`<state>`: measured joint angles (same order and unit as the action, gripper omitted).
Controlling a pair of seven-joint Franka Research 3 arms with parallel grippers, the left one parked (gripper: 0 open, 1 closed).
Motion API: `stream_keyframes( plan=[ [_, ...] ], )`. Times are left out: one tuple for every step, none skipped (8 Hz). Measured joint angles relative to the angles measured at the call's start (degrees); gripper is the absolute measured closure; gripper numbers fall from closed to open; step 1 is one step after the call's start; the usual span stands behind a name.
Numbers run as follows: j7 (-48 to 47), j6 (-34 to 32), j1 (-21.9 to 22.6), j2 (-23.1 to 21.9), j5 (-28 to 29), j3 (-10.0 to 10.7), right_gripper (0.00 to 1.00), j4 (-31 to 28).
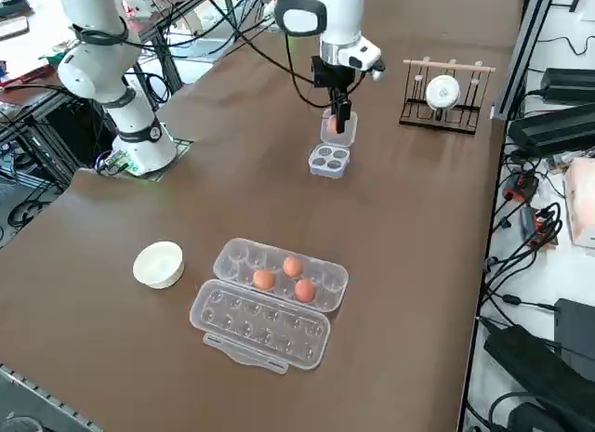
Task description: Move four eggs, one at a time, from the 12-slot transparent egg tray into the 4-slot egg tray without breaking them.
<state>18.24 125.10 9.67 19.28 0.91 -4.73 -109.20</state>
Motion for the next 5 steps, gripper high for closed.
stream_keyframes(
  plan=[
    [-0.47, 1.22, 0.46, 0.58, -0.01, 0.01, 0.44, -0.31],
    [-0.48, 3.26, 0.49, 1.13, -0.01, 0.12, 0.44, -1.10],
    [-0.48, 5.13, 0.48, 1.90, -0.01, 0.36, 0.44, -2.00],
    [-0.48, 5.96, 0.48, 2.65, -0.01, 0.48, 0.44, -2.59],
    [-0.48, 6.34, 0.48, 3.02, -0.01, 0.49, 0.44, -3.22]
  ],
)
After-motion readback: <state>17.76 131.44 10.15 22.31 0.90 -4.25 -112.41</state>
